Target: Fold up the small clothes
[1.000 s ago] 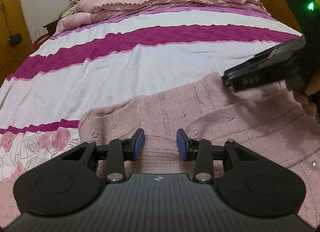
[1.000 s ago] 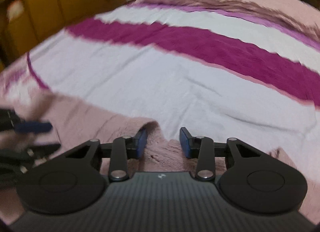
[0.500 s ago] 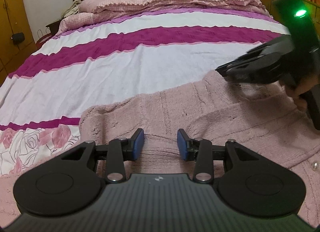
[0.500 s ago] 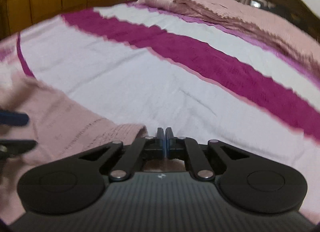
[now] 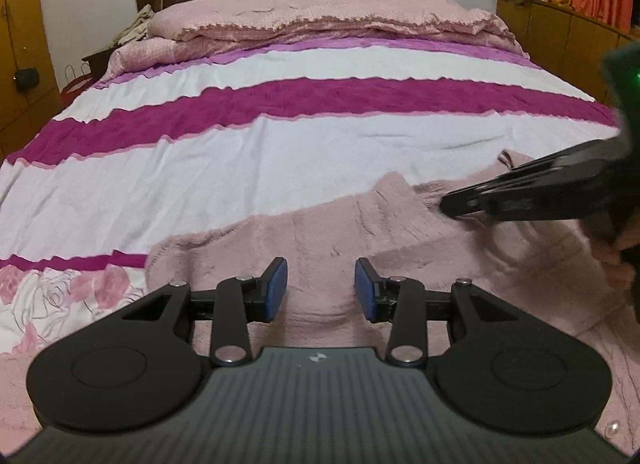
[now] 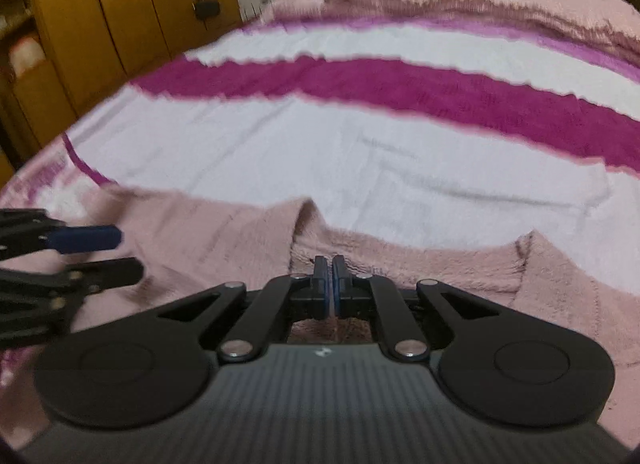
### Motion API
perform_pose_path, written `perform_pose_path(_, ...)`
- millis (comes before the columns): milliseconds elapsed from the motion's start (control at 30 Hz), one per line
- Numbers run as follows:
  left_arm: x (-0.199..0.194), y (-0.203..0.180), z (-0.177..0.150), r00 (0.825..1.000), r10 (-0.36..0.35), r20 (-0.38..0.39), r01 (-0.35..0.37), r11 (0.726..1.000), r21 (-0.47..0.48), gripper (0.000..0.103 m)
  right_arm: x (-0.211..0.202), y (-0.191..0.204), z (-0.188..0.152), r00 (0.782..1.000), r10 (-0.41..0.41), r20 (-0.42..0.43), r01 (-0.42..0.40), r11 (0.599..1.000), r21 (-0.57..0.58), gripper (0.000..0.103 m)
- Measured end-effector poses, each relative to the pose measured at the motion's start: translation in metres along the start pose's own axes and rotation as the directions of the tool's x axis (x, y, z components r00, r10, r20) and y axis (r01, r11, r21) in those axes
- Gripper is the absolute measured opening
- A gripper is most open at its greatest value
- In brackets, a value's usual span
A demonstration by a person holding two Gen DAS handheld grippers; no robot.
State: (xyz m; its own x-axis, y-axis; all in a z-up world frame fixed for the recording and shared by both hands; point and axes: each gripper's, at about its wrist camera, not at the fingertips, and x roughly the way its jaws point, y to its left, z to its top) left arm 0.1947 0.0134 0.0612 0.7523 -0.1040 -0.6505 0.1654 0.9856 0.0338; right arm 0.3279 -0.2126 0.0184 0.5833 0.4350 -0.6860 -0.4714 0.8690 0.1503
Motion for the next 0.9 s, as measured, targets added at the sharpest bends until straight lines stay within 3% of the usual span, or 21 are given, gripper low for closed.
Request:
perform_pose_path(100, 0.004, -0.002, -0.005, 1.000, 0.003, -0.017, -0.003, 1.000, 0.005, 0.045, 0.016, -0.008, 0.003, 0.999, -0.016, -0.039, 0.018, 0.998, 0.058, 0.002)
perform_pose_path(200, 0.011, -0.001, -0.010, 0.999, 0.002, -0.040, -0.002, 1.000, -0.008, 0.045, 0.011, -0.009, 0.010, 1.000, -0.015, -0.010, 0.016, 0.997, 0.077, 0.007)
perform_pose_path(367, 0.015, 0.000, -0.016, 0.999, 0.004, -0.038, -0.004, 1.000, -0.020, 0.045, -0.003, -0.004, 0.020, 1.000, -0.006, 0.004, 0.006, 0.999, -0.044, 0.007)
perform_pose_path(533, 0.017, 0.004, -0.018, 0.999, -0.004, -0.036, 0.002, 0.998, -0.057, 0.045, 0.004, -0.012, 0.026, 0.996, -0.085, -0.025, 0.080, 0.987, -0.142, 0.007)
perform_pose_path(633, 0.018, 0.007, -0.019, 0.999, -0.010, -0.033, 0.008, 0.997, -0.080, 0.046, 0.007, -0.017, 0.022, 0.994, -0.095, -0.055, 0.083, 0.979, -0.186, 0.009)
perform_pose_path(767, 0.018, 0.006, -0.020, 0.999, -0.010, -0.030, 0.007, 0.997, -0.076, 0.046, 0.005, -0.017, 0.017, 0.992, -0.122, -0.040, 0.108, 0.961, -0.254, 0.058)
perform_pose_path(900, 0.018, 0.006, -0.021, 0.999, -0.010, -0.030, 0.008, 0.997, -0.079, 0.047, 0.004, -0.018, 0.018, 0.994, -0.109, -0.018, 0.099, 0.953, -0.287, 0.055)
